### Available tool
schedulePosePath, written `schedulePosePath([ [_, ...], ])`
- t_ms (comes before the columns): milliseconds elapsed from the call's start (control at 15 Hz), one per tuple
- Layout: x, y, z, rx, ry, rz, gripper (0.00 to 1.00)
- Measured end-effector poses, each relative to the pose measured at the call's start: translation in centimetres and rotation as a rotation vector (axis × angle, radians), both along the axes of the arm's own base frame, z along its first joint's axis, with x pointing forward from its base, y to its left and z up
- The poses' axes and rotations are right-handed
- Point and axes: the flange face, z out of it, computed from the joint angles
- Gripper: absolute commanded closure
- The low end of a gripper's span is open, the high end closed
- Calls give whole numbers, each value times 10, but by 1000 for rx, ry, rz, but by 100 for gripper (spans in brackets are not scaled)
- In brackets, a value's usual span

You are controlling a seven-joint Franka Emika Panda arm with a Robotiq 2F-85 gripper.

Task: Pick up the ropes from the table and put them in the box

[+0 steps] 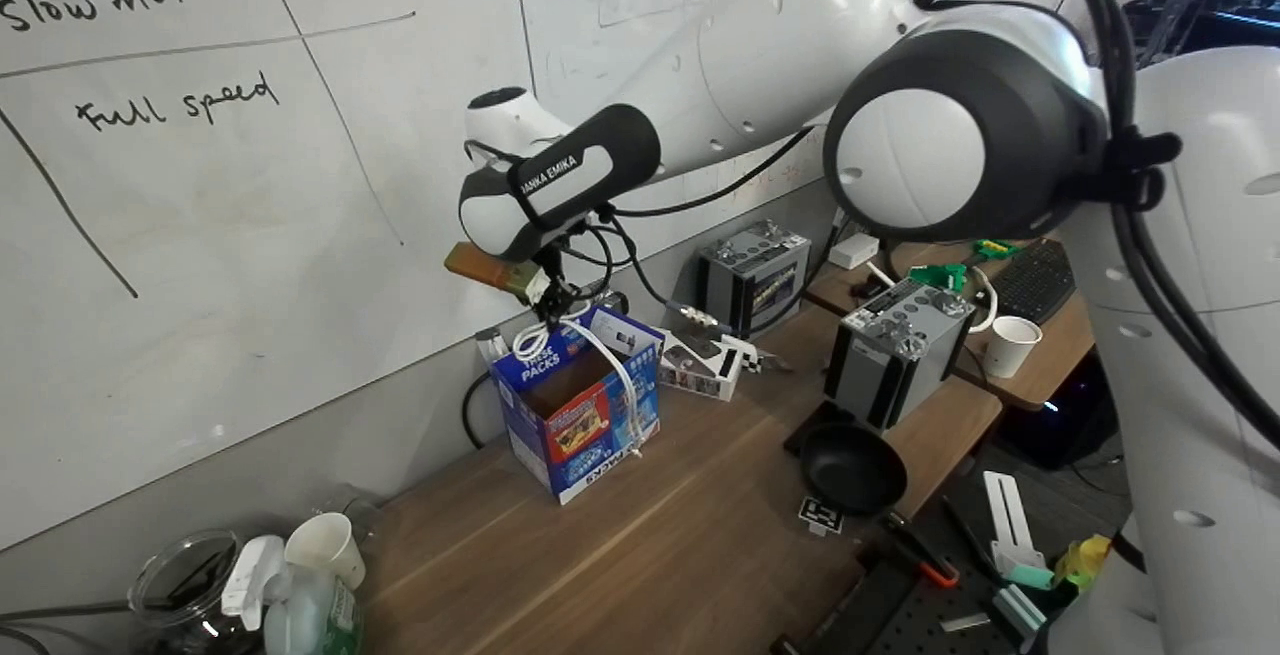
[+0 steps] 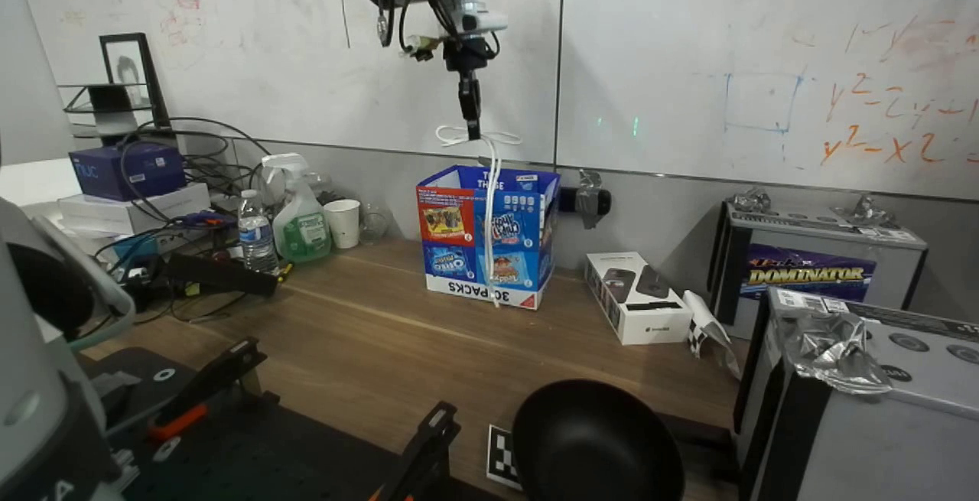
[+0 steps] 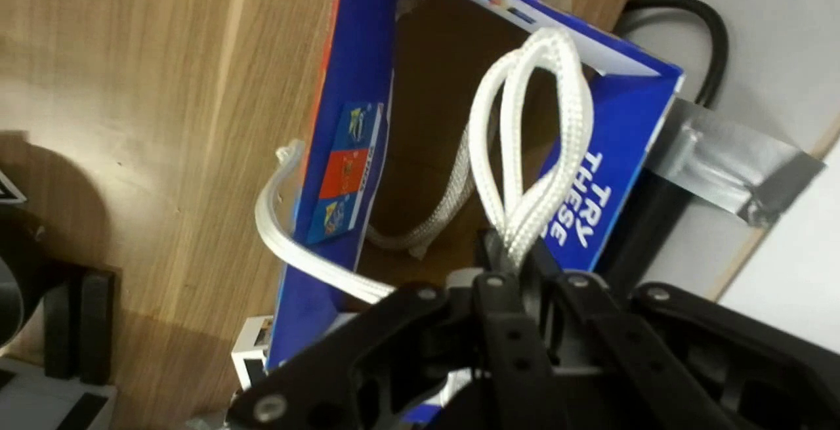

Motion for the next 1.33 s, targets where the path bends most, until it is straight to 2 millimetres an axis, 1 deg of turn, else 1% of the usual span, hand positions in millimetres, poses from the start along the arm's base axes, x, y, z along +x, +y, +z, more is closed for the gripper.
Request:
schedulePosePath([
  [133, 0, -1, -29, 27, 49, 11, 90],
  [267, 0, -3, -53, 51, 87, 19, 90],
  [400, 0, -6, -70, 69, 114, 22, 90],
  [533, 1, -10, -81, 83, 130, 19, 90],
  [600, 2, -13, -85, 87, 136, 17, 64],
  [667, 3, -16, -87, 90, 139, 17, 64],
  [867, 6, -23, -91, 103, 147, 17, 43],
  [933, 7, -25, -91, 104, 148, 18, 34],
  [1000, 8, -26, -91, 104, 149, 19, 27],
  [1067, 8, -27, -91, 103, 150, 21, 19],
  [1200, 8, -29, -91, 101, 153, 26, 5],
  [1267, 8, -29, -91, 101, 154, 27, 1],
  [1333, 8, -29, -91, 101, 154, 29, 0],
])
